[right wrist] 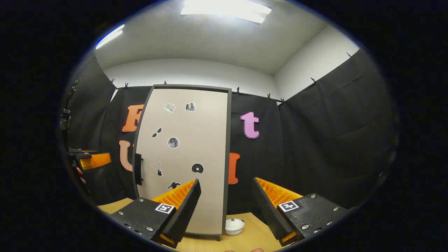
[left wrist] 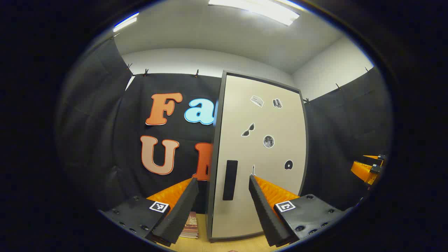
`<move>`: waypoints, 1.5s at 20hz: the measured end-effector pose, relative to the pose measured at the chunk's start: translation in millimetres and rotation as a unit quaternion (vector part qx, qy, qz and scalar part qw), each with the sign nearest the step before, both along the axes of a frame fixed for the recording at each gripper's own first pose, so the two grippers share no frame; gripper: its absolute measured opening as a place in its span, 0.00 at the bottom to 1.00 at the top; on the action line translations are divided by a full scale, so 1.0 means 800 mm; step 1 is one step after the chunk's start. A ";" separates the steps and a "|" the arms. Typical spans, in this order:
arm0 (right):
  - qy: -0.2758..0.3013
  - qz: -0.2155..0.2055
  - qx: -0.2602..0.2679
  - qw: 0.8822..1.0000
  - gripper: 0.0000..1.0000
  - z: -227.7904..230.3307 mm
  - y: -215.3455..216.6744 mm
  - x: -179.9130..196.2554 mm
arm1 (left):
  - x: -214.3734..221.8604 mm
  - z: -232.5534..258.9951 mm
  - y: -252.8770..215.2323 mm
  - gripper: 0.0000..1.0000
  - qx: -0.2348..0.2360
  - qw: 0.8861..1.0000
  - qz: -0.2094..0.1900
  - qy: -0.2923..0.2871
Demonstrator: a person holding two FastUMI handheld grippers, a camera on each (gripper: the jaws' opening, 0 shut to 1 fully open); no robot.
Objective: Open the cabinet door with the right hand, grasp the bottle in the cabinet with the left hand and place it on the coaster, then close the cabinet door with the right hand.
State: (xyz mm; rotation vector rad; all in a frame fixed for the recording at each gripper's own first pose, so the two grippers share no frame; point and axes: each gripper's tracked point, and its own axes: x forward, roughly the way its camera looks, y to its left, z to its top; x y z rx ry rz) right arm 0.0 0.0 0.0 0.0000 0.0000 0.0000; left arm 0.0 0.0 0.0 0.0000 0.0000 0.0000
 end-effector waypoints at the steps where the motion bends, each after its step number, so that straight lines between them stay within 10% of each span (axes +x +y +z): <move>1: 0.001 -0.002 0.000 1.000 0.92 -0.001 -0.002 -0.001 | 0.001 0.000 -0.003 0.95 0.002 1.000 -0.002 0.000; 30: 0.046 0.006 0.039 0.998 0.92 -0.028 -0.002 -0.004 | -0.006 -0.014 -0.025 0.99 0.099 0.995 -0.026 0.007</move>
